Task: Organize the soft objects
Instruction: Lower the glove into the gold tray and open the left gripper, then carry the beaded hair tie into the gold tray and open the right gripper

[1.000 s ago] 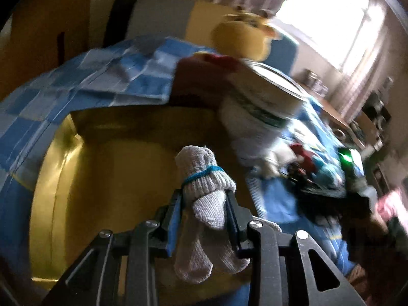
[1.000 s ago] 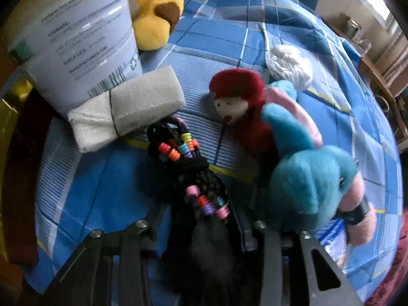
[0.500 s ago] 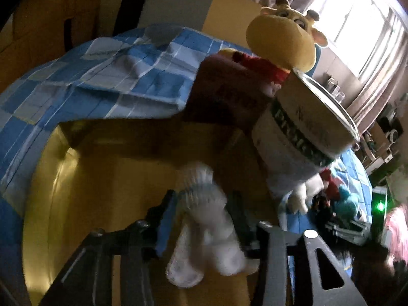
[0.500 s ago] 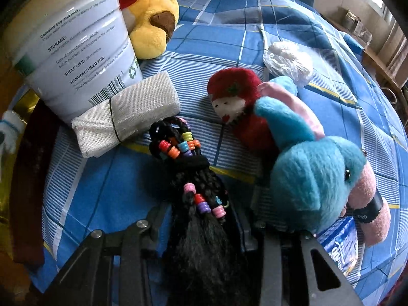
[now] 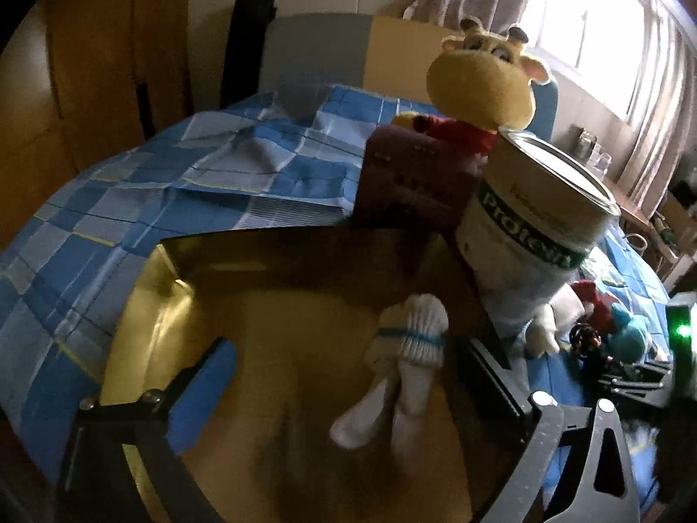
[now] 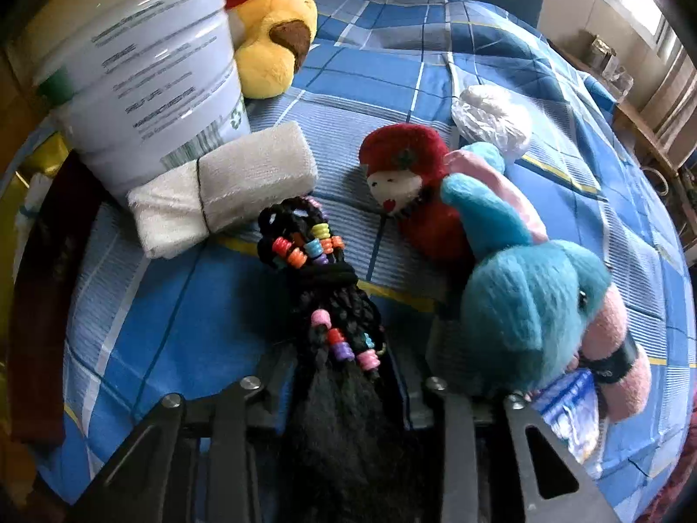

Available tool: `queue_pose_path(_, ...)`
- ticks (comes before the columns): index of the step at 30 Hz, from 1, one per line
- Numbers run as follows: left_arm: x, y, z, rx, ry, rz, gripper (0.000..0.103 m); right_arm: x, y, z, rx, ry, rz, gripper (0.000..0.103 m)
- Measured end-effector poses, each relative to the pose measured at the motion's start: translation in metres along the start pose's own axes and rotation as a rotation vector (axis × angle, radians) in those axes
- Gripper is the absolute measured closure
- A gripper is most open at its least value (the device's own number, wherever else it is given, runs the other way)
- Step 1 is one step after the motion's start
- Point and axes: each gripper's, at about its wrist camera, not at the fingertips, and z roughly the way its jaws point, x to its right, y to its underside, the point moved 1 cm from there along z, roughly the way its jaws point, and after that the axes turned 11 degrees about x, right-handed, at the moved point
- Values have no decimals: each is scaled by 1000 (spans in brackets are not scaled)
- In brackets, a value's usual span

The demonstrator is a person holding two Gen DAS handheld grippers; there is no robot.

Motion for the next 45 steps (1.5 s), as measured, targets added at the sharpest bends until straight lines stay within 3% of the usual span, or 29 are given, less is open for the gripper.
queue_pose_path(8,-14,10,-39,127,-164,101,0,-2,-1,-61,34,6,-61,71)
queue_pose_path(11,-19,11,-48,166,-135,90,0,6,-23,-87,90,1,-23,71)
queue_pose_path(18,-18,13,-60,180,0,92,0,30,-125,-104,207,47,74,71)
queue_pose_path(22,-20,18,-66,177,-5,94,0,30,-203,-110,271,91,127,71)
queue_pose_path(26,-31,21,-61,117,-10,73,0,-6,-282,-123,375,102,97,71)
queue_pose_path(30,-49,21,-63,117,-44,38,0,-77,-327,-141,472,11,-34,71)
queue_pose_path(32,-58,20,-66,124,-53,13,0,-115,-326,-146,490,-73,-107,71)
queue_pose_path(34,-68,18,-68,133,-74,-7,0,-153,-308,-142,454,-171,-169,71)
queue_pose_path(39,-90,15,-73,127,-98,-81,0,-231,-224,-101,243,-368,-271,71)
queue_pose_path(42,-99,16,-76,124,-131,-107,0,-260,-175,-64,112,-421,-279,71)
queue_pose_path(45,-105,19,-79,104,-125,-141,0,-268,-144,-24,-20,-427,-205,70)
